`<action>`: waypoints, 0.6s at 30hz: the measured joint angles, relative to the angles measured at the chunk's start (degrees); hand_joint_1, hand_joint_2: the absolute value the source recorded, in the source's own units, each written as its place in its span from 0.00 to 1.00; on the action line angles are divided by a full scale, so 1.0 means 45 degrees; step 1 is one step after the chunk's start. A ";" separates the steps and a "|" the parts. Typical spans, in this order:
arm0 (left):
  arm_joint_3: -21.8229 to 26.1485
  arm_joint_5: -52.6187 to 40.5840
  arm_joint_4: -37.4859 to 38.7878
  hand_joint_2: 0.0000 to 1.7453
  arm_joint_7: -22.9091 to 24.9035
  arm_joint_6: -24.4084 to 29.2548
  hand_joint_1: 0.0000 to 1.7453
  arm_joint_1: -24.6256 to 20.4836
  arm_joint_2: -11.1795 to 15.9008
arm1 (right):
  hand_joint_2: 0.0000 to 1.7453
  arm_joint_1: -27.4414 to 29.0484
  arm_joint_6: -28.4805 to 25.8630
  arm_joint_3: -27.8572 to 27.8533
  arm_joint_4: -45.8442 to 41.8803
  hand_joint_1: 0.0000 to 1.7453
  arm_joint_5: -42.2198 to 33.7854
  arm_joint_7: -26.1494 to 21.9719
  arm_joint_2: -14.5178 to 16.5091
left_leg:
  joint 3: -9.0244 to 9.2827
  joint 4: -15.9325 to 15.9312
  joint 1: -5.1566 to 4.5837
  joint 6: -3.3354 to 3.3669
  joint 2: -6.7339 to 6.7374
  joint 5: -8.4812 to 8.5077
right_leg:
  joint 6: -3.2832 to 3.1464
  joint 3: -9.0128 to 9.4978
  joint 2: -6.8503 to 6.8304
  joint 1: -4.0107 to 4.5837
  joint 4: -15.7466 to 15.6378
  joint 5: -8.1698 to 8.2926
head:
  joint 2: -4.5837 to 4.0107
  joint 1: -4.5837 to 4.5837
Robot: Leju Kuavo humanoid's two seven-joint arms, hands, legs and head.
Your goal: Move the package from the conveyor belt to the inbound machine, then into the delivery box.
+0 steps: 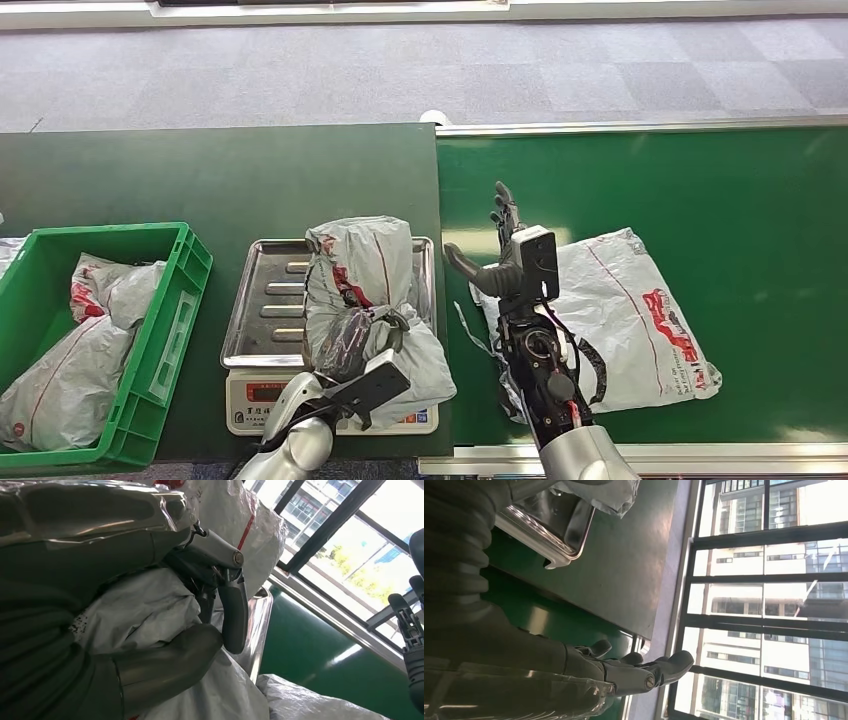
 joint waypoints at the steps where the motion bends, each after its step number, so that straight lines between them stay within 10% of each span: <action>1: 0.0044 0.0225 0.0012 1.00 -0.0156 0.0247 1.00 0.0004 -0.0015 | 1.00 0.0001 -0.0001 0.0000 0.0000 0.00 0.0000 -0.0001 -0.0004 | -0.0003 0.0000 0.0000 0.0000 0.0002 0.0000 | 0.0000 -0.0003 0.0001 0.0000 0.0000 0.0000 | 0.0000 0.0000; 18: 0.1054 0.6890 -0.1825 1.00 -0.4981 0.5945 1.00 0.0368 -0.0279 | 1.00 -0.0020 -0.0138 0.0002 0.0149 0.00 -0.0398 -0.0595 -0.0053 | -0.0077 0.0002 -0.0002 0.0000 -0.0005 0.0000 | 0.0001 -0.0071 -0.0005 0.0000 0.0000 0.0000 | 0.0000 -0.0001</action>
